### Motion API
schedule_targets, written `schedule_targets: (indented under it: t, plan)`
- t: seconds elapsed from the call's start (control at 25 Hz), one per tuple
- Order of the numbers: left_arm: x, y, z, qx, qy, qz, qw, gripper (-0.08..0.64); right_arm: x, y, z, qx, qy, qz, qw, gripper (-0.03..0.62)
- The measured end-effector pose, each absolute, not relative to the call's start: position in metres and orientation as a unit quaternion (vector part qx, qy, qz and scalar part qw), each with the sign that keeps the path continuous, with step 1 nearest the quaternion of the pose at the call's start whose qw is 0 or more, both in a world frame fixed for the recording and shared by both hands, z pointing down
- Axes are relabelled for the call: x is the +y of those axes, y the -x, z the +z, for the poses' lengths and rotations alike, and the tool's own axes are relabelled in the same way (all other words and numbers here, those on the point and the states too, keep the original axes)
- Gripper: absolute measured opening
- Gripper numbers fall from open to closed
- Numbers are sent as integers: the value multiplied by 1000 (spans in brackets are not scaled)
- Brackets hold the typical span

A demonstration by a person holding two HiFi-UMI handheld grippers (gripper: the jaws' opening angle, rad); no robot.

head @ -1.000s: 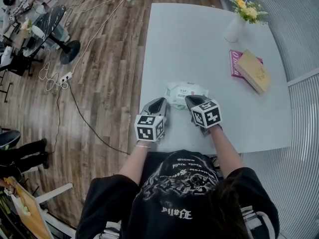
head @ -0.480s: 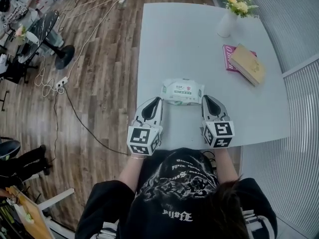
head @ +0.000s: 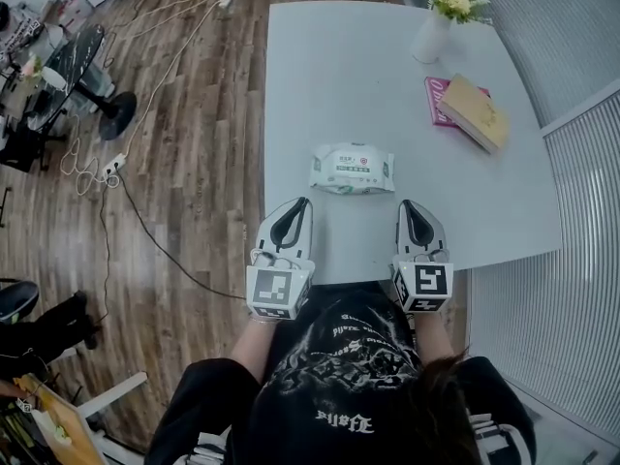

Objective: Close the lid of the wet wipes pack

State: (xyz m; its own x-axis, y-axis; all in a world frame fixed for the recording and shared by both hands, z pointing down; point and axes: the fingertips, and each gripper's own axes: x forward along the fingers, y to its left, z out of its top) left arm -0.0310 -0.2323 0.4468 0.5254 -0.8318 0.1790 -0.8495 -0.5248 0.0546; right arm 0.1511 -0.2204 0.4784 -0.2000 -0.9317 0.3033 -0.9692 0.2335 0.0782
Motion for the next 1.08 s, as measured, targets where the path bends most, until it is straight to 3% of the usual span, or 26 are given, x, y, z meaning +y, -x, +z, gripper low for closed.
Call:
schedule_targets:
  t: [1.08]
  plan:
    - [-220, 45, 443, -484, -871, 56, 64, 14, -205, -132, 466, -782, -601, 29, 161, -2]
